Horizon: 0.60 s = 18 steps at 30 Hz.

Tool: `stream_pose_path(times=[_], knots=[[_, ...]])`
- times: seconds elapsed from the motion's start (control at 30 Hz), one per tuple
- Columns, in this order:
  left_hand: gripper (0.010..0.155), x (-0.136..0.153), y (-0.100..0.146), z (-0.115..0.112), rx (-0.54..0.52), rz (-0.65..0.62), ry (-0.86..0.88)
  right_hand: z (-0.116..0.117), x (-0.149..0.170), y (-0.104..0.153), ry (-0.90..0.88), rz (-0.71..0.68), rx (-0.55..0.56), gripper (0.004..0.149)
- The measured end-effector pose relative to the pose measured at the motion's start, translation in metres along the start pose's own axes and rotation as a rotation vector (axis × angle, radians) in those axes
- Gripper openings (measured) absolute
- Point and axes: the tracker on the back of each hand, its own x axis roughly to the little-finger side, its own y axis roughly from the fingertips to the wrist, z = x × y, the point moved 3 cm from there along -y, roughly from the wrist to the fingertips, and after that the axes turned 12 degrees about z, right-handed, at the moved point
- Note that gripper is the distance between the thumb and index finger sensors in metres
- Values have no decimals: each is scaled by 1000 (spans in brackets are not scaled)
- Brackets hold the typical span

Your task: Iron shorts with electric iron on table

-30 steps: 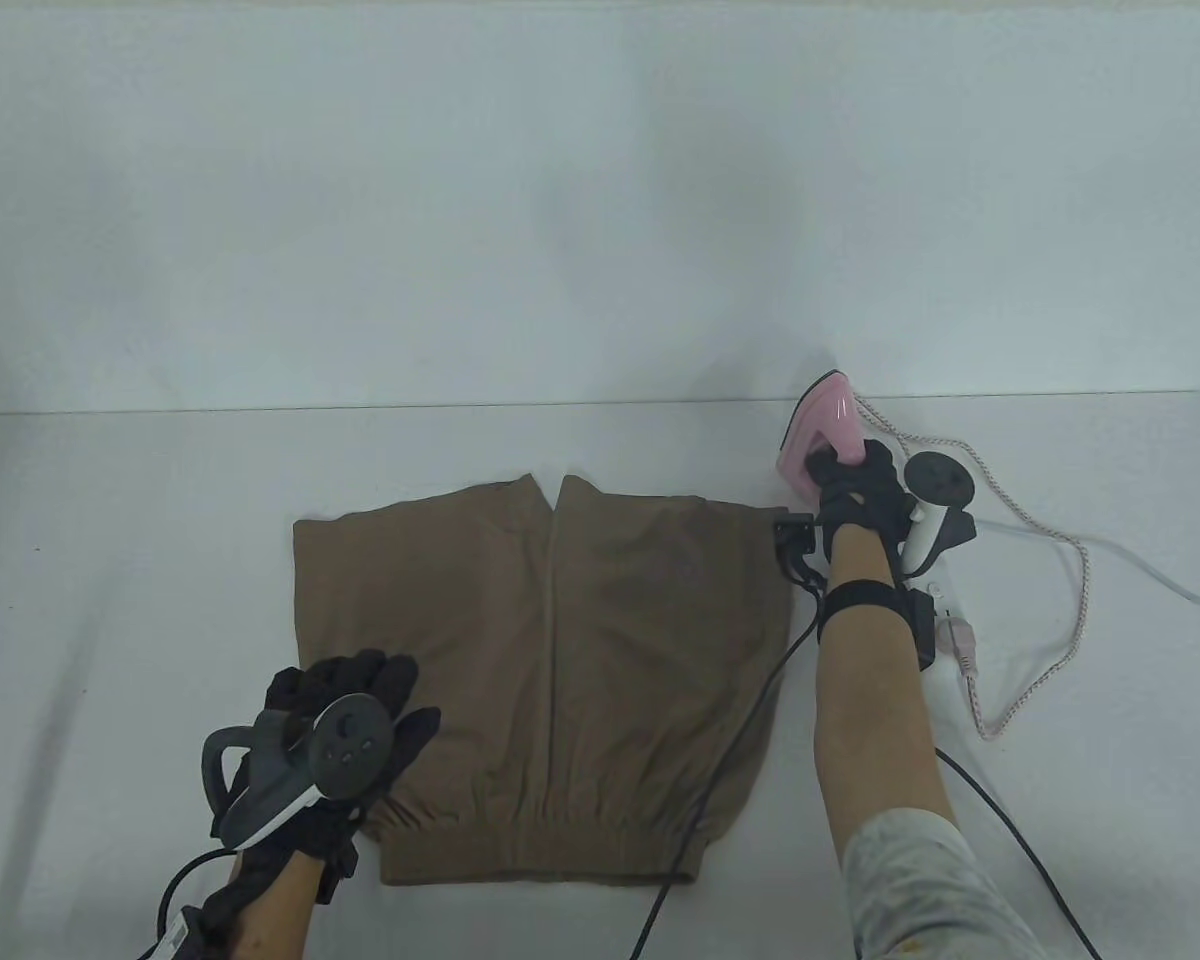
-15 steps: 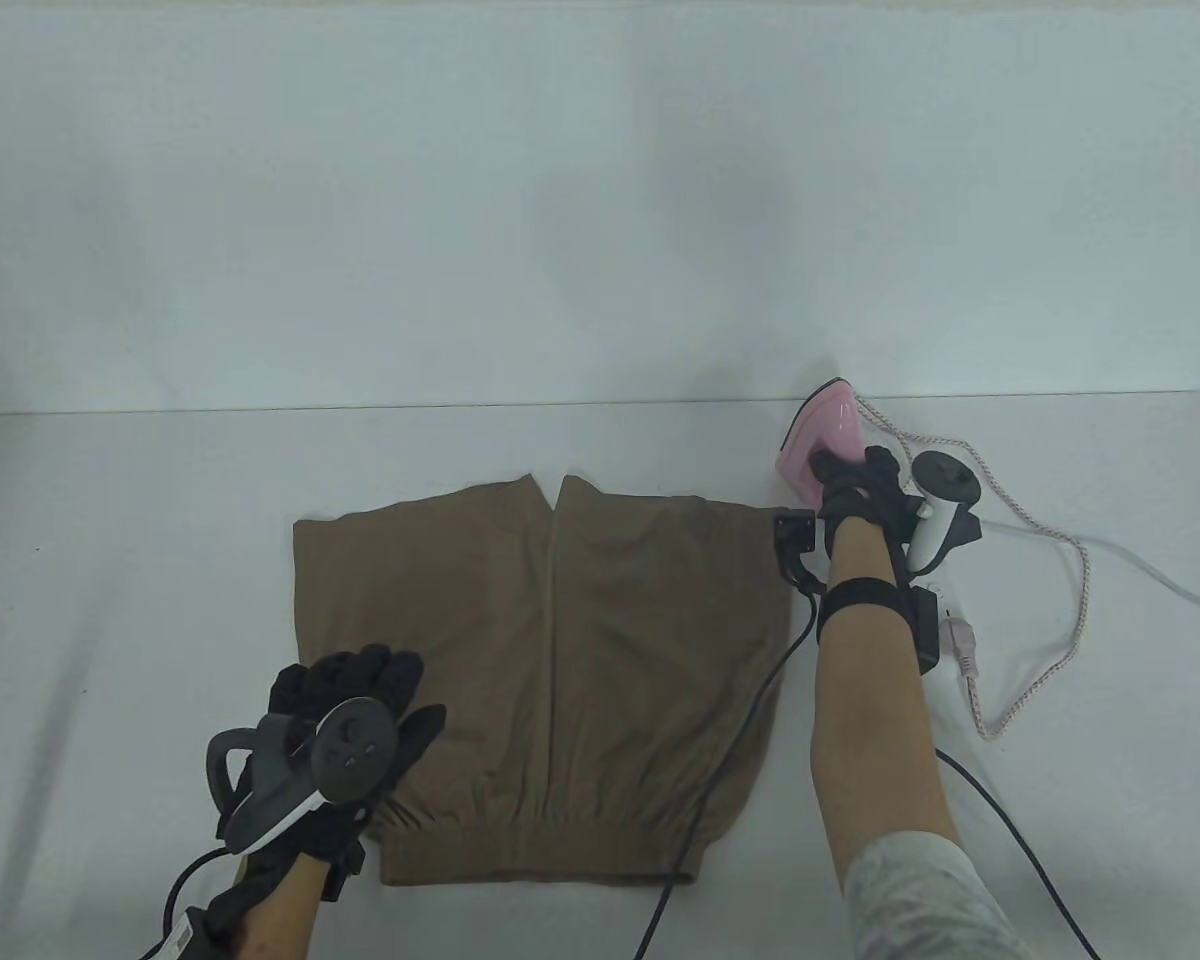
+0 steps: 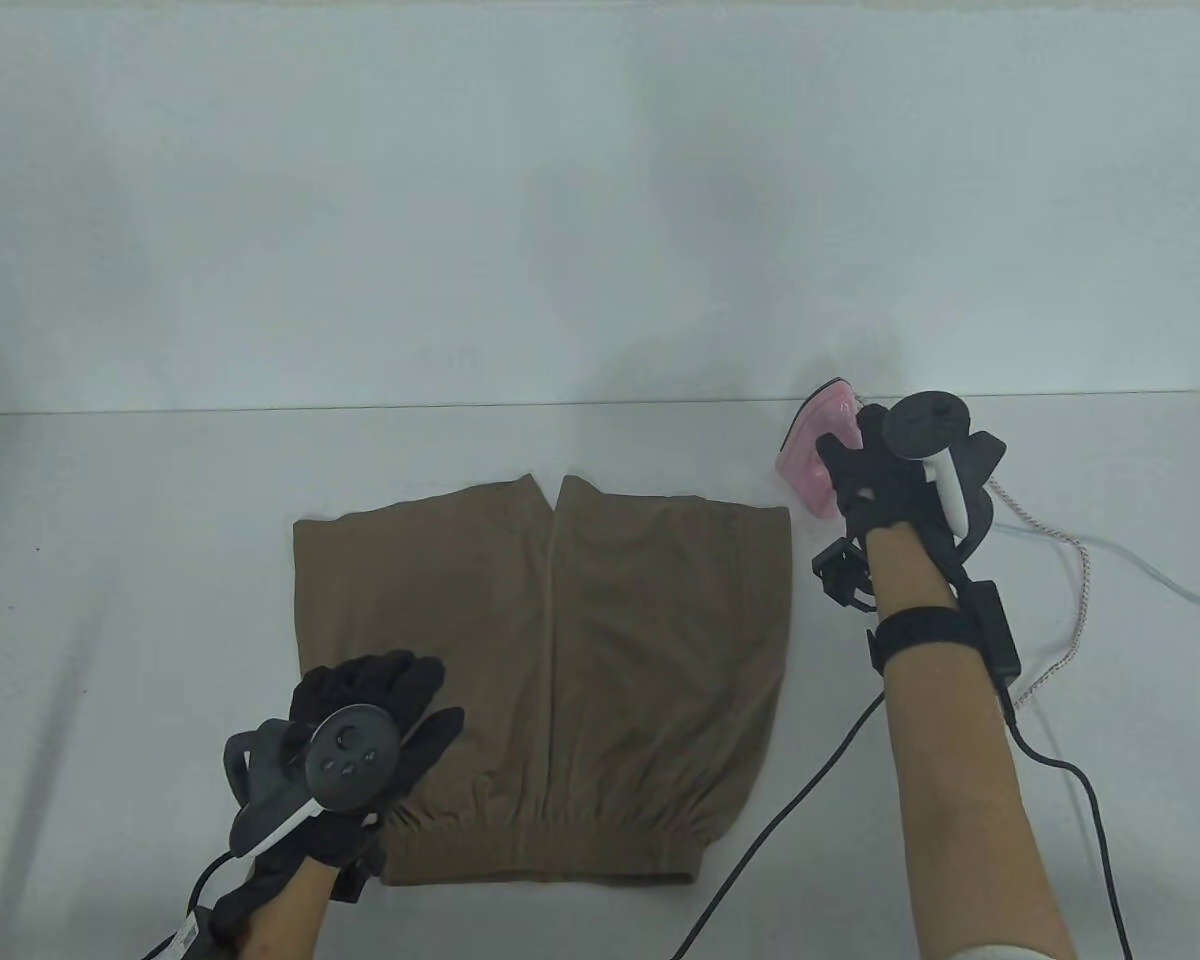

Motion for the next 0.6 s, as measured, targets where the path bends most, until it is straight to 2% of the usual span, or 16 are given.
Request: stream_pose_path(times=[0.17, 0.23, 0.43, 0.6], knots=[[61, -2, 2, 0, -1, -15, 6, 4, 30, 10, 210, -55, 1, 62], [61, -2, 2, 0, 2, -21, 8, 10, 43, 12, 286, -82, -32, 62], [61, -4, 3, -3, 20, -36, -3, 26, 83, 16, 528, -57, -56, 63], [60, -7, 3, -4, 23, -51, -6, 39, 108, 17, 637, -17, -62, 63]])
